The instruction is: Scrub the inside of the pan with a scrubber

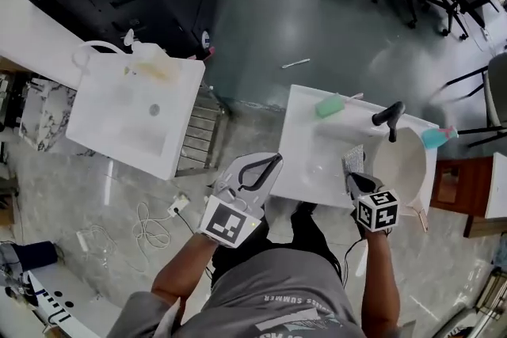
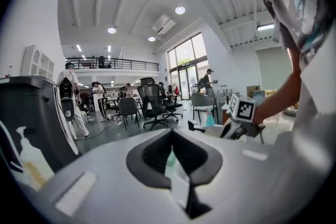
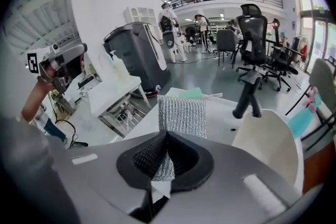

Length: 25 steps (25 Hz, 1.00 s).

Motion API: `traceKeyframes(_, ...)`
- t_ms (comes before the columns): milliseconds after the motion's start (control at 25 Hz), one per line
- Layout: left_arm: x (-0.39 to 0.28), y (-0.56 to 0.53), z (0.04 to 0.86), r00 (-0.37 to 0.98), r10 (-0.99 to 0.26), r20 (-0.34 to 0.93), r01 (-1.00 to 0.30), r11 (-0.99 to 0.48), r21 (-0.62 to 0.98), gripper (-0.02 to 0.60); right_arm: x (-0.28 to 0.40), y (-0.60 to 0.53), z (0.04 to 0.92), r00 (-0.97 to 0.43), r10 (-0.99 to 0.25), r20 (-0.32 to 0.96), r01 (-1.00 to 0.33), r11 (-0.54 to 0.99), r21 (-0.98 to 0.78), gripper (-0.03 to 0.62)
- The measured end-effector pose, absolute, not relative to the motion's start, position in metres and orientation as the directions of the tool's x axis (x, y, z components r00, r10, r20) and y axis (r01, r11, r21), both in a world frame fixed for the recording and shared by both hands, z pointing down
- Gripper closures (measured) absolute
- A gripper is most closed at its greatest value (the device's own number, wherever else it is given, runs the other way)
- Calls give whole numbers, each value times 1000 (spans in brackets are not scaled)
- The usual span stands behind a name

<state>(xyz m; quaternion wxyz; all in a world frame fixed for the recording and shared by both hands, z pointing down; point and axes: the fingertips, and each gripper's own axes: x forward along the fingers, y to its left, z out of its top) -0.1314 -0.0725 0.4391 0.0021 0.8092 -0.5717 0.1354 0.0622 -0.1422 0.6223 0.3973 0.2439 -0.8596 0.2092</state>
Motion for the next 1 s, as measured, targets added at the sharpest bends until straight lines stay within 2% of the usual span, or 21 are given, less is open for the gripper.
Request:
traceKeyframes(240, -175, -41, 447, 218, -951, 218, -959, -250, -131, 578, -5, -106, 649, -563, -111, 819, -456, 868, -196, 582)
traceKeyframes(480, -212, -15, 457, 159, -962, 224, -977, -186, -102, 578, -52, -77, 687, -511, -9, 859, -385, 896, -219, 582)
traceKeyframes(760, -234, 4, 459, 120, -968, 222, -985, -144, -93, 578, -78, -44, 733, -417, 83, 905, -309, 923, -227, 579)
traceKeyframes(1000, -245, 17, 461, 104, -968, 227, -988, -128, -91, 578, -85, -26, 754, -378, 113, 919, -299, 924, -237, 561)
